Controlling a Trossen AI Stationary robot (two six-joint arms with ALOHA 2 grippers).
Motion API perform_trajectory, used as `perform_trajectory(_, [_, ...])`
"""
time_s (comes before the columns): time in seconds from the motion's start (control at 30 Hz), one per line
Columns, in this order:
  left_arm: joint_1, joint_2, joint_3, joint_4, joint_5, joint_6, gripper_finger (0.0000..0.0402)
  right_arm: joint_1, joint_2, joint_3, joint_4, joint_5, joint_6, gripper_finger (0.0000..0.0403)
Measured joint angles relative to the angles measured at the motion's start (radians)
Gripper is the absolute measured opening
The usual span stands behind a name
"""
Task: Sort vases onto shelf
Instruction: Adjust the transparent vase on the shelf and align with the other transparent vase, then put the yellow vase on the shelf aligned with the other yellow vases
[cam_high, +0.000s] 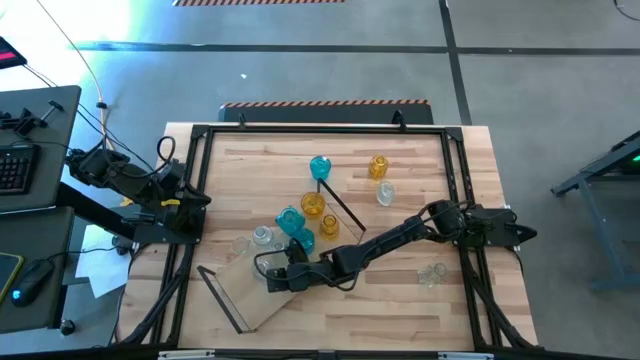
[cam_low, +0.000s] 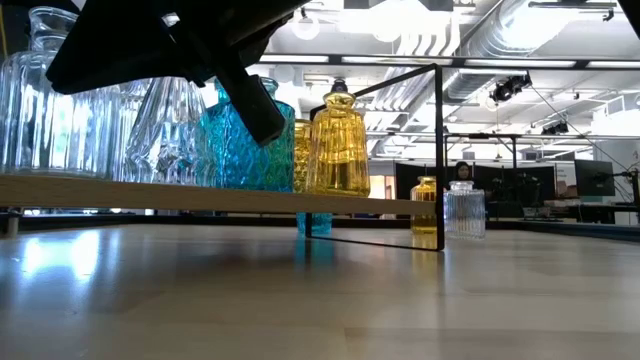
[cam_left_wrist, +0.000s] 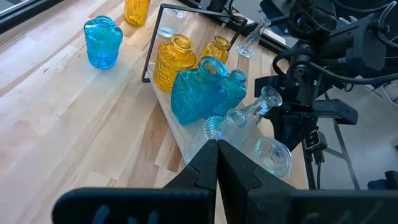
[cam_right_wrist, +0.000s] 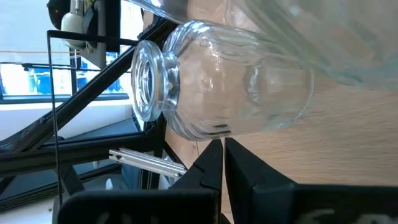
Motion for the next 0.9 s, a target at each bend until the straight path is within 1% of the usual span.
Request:
perform_trajectory(0.3, [0.0, 0.0, 0.0, 0.0, -0.002, 0.0, 0.0, 0.014, -0.001, 0.007, 0.022, 0.011, -0.004, 0.0])
perform_trajectory(0.37, [0.0, 0.0, 0.0, 0.0, -0.002, 0.0, 0.0, 0.03, -0.001, 0.035, 0.01, 0.049, -0.013, 0.0])
perform_trajectory(0.43, [0.0, 0.0, 0.0, 0.0, -0.002, 0.0, 0.0, 0.048, -0.002, 0.077, -0.015, 0.11, -0.027, 0.0])
perform_trajectory(0.53, [0.0, 0.0, 0.0, 0.0, -0.002, 0.002, 0.0, 0.073, -0.004, 0.151, -0.097, 0.195, -0.037, 0.0])
perform_trajectory(0.6, [0.0, 0.0, 0.0, 0.0, -0.002, 0.014, 0.0, 0.085, -0.004, 0.214, -0.199, 0.233, -0.035, 0.0])
perform_trajectory(0.67, [0.0, 0.0, 0.0, 0.0, -0.002, 0.016, 0.0, 0.094, -0.004, 0.293, -0.34, 0.25, -0.027, 0.0])
perform_trajectory(0.83, [0.0, 0.0, 0.0, 0.0, -0.002, 0.017, 0.0, 0.11, -0.005, 0.524, -0.828, 0.319, 0.041, 0.0])
perform_trajectory(0.87, [0.0, 0.0, 0.0, 0.0, -0.002, 0.017, 0.0, 0.112, -0.005, 0.566, -0.912, 0.338, 0.051, 0.0])
perform_trajectory(0.9, [0.0, 0.0, 0.0, 0.0, -0.002, 0.018, 0.0, 0.113, -0.017, 0.573, -0.96, 0.354, 0.061, 0.0])
